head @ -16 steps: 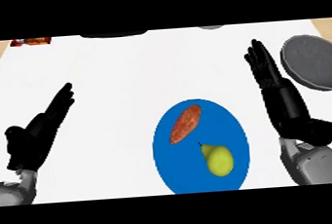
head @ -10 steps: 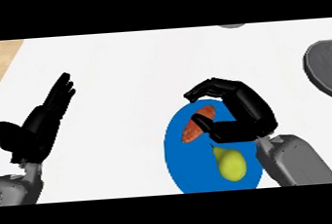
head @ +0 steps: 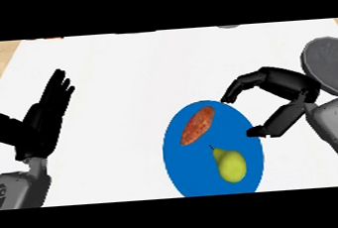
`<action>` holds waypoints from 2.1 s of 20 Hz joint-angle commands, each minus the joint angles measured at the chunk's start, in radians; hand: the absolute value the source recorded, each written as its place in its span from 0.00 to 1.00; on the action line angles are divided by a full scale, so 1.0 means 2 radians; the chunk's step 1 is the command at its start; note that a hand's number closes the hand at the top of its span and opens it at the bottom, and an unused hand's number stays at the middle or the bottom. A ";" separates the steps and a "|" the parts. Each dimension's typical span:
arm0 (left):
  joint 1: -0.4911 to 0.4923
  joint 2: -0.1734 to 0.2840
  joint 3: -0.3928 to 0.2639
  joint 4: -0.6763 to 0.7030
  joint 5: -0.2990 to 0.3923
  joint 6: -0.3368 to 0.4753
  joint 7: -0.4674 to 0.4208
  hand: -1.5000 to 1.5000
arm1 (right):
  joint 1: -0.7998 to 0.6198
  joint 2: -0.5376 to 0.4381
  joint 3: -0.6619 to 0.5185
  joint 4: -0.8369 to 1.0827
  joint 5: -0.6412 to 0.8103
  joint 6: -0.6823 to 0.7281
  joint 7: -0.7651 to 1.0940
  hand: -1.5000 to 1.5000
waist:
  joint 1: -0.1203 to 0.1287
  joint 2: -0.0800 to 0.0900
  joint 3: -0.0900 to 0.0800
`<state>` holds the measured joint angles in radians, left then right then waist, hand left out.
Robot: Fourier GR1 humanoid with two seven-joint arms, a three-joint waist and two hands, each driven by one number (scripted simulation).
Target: Pick the pear from the plate and place it in the pan
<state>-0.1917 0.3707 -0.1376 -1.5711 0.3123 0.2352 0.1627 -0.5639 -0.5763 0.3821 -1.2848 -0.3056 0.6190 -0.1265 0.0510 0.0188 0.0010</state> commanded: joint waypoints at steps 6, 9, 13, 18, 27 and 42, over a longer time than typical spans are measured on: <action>-0.028 0.007 0.021 0.004 0.010 -0.004 0.032 0.50 | -0.154 -0.010 0.017 0.128 0.120 0.123 -0.135 0.00 | 0.001 -0.003 0.000; -0.018 -0.010 0.023 0.043 0.004 -0.012 -0.011 0.50 | -0.192 0.026 0.047 0.141 0.155 0.119 -0.129 0.00 | -0.003 -0.002 0.000; -0.022 -0.020 0.013 0.030 -0.008 0.004 0.000 0.50 | -0.203 0.049 0.118 0.103 0.232 0.091 -0.131 0.00 | -0.007 -0.004 0.000; -0.020 -0.009 0.029 0.033 -0.003 -0.007 0.004 0.50 | -0.245 0.065 0.161 0.121 0.274 0.120 -0.141 0.00 | -0.011 -0.006 -0.001; 0.003 -0.022 0.018 0.018 -0.020 0.000 -0.010 0.50 | -0.257 0.029 0.291 0.085 0.337 0.164 -0.181 0.00 | -0.014 -0.007 -0.001; 0.017 -0.014 0.049 -0.010 -0.010 -0.025 0.018 0.50 | -0.221 0.023 0.306 -0.036 0.404 0.098 -0.126 0.00 | -0.024 -0.011 -0.001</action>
<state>-0.1597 0.3226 -0.0690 -1.5640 0.2723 0.2126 0.1738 -1.0546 -0.5671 1.0117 -1.3114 0.4882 0.7400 -0.3767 0.0055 -0.0011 -0.0002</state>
